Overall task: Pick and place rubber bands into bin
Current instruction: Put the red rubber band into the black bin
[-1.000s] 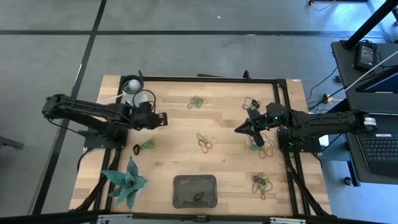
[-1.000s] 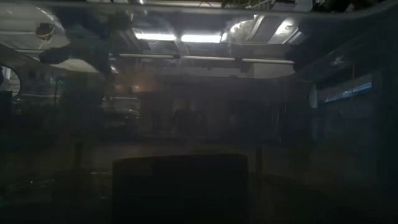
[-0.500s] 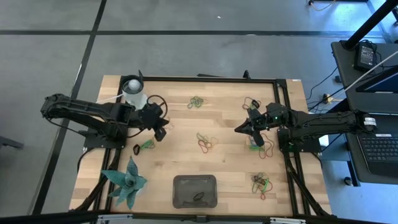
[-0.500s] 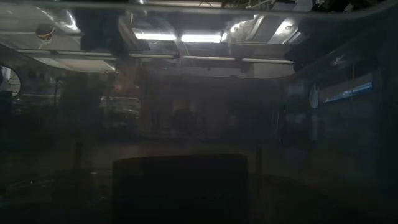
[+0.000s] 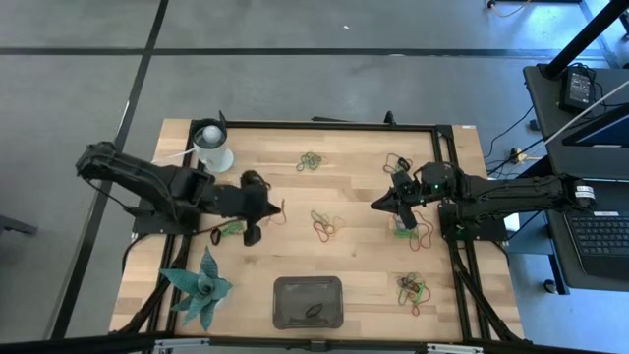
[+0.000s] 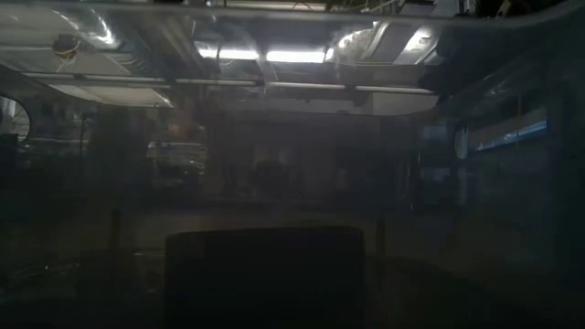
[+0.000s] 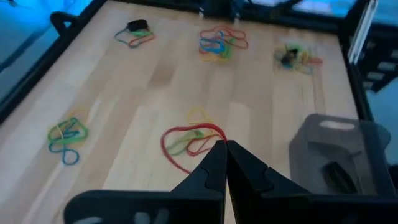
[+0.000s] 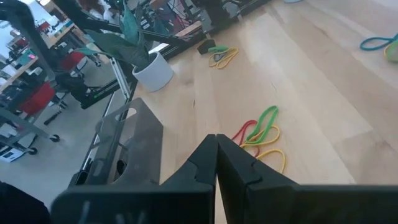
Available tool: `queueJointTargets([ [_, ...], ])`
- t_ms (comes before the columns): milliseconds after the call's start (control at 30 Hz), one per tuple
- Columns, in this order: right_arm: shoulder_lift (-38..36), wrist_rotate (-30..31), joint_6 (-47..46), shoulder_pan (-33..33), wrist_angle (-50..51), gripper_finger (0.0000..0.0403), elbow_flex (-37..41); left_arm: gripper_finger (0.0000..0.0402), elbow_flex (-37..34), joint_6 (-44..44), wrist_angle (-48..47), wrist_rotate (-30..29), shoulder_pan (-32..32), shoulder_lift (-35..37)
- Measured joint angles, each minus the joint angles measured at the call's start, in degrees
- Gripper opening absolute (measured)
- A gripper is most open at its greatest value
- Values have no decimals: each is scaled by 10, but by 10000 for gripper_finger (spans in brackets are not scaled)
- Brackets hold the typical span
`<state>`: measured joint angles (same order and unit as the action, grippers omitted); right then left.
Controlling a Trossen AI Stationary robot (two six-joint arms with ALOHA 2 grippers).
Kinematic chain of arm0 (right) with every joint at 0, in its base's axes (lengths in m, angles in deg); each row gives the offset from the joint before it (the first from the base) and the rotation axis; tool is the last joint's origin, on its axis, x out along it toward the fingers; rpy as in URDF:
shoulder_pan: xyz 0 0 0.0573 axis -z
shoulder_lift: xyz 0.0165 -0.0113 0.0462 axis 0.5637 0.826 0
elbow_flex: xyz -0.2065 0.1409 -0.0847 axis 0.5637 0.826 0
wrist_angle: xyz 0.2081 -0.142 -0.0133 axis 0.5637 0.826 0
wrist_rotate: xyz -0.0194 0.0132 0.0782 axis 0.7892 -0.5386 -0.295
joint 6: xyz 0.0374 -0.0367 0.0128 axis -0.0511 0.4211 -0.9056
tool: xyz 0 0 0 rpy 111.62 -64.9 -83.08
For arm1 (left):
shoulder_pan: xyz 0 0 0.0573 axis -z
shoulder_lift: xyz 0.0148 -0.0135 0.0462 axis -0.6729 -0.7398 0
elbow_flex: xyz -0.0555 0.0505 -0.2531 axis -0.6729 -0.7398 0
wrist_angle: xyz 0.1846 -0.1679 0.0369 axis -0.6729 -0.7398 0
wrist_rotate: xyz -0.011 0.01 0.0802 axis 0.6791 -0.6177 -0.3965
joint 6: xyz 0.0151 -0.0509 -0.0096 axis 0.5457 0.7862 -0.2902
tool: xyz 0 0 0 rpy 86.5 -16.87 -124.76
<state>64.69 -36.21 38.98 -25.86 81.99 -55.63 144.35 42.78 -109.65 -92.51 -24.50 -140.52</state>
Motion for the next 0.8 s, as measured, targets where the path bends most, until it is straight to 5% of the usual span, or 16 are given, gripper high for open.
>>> queueJointTargets([
  [567,0,-1,34,0,44,12,0,2,482,36,-218,0,100,-383],
  [800,0,-1,42,0,95,12,0,2,580,128,-249,6,140,-485],
])
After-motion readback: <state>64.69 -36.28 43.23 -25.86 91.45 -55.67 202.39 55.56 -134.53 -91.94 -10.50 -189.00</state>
